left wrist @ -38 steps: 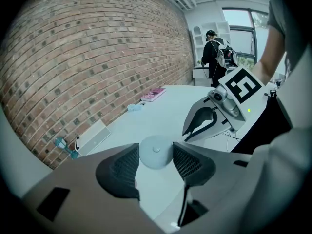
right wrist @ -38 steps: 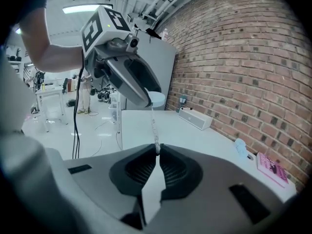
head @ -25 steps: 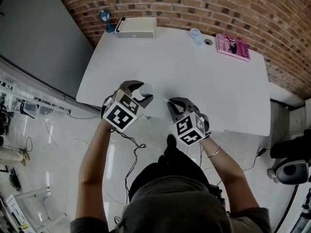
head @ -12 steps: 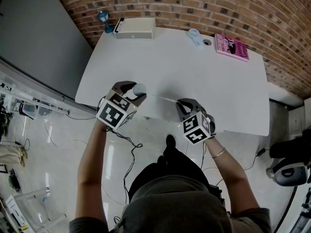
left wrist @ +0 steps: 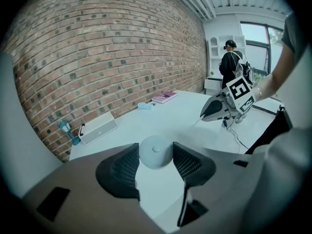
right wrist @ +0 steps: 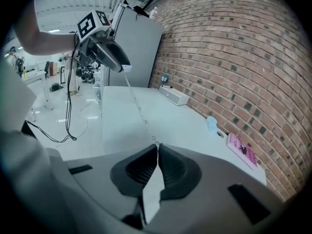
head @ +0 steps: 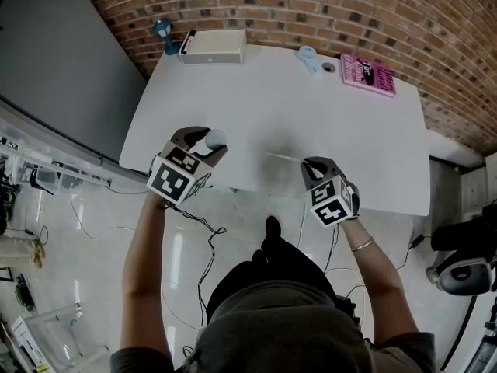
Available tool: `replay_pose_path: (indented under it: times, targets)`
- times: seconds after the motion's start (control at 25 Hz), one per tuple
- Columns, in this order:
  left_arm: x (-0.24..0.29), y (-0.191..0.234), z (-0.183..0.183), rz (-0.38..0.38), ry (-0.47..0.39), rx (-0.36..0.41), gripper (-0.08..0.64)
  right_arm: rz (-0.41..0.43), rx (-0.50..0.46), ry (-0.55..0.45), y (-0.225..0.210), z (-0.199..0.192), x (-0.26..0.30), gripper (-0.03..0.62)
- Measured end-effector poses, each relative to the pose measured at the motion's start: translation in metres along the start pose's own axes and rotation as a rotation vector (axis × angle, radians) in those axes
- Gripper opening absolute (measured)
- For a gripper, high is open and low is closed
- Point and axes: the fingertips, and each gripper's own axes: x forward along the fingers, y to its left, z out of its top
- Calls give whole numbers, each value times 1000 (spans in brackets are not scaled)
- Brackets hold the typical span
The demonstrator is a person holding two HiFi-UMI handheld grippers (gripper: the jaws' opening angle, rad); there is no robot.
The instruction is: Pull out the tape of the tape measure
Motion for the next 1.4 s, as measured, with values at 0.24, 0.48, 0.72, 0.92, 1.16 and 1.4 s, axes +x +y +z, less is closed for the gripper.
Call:
replay_pose_path:
  times: [0.24,0.48,0.72,0.92,1.16,1.4]
  targets:
    - [-1,7,3,10,-5,-2,229,-35,28,48,-24,-28,-13,14]
    - [5,9,5,13,-2,3,229,-69,48,83,-40,-46,-23,14]
    - [7,16,8,9,-12,-12,229,-85,171,93,-64,-70,-38,14]
    - [22,14,14,12,-17,-8,229,-99,167,98,-72,-78,-39,14]
    - [32,14,28,-2,-23,11,229,-117,95,119,-79,-85,-45,14]
    - [42,12,31,-13,-15,19,229,-140,71,144,-90,-94,-49,14]
